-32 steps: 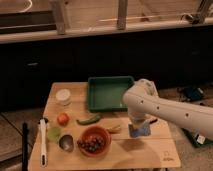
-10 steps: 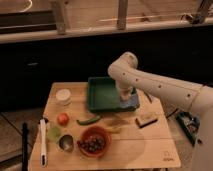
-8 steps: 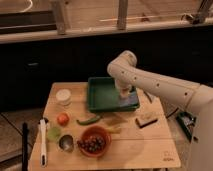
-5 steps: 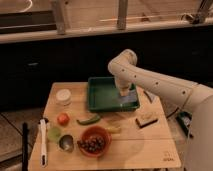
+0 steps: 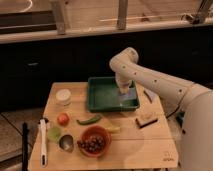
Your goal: Wipe tray with sponge
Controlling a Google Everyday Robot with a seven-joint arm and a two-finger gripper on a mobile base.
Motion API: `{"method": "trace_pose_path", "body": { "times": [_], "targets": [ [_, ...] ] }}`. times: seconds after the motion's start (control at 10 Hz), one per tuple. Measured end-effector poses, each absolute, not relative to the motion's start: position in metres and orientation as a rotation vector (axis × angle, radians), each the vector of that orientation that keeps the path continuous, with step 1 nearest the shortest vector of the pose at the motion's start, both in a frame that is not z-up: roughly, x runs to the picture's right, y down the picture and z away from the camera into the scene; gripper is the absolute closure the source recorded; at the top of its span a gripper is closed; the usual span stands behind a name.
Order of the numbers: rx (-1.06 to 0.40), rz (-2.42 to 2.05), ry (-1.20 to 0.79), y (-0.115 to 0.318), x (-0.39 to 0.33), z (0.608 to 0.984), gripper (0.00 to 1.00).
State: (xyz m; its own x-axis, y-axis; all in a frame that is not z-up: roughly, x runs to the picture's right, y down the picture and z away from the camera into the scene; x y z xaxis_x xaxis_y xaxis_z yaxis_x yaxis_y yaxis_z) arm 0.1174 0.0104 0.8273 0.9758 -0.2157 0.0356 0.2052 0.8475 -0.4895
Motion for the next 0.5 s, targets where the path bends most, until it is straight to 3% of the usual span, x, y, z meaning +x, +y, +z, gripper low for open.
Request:
{"method": "trace_pose_path", "body": {
  "times": [0.5],
  "targets": [
    [-0.515,-0.242,-0.008,0.010,0.110,0.843,0.99]
  ]
}}
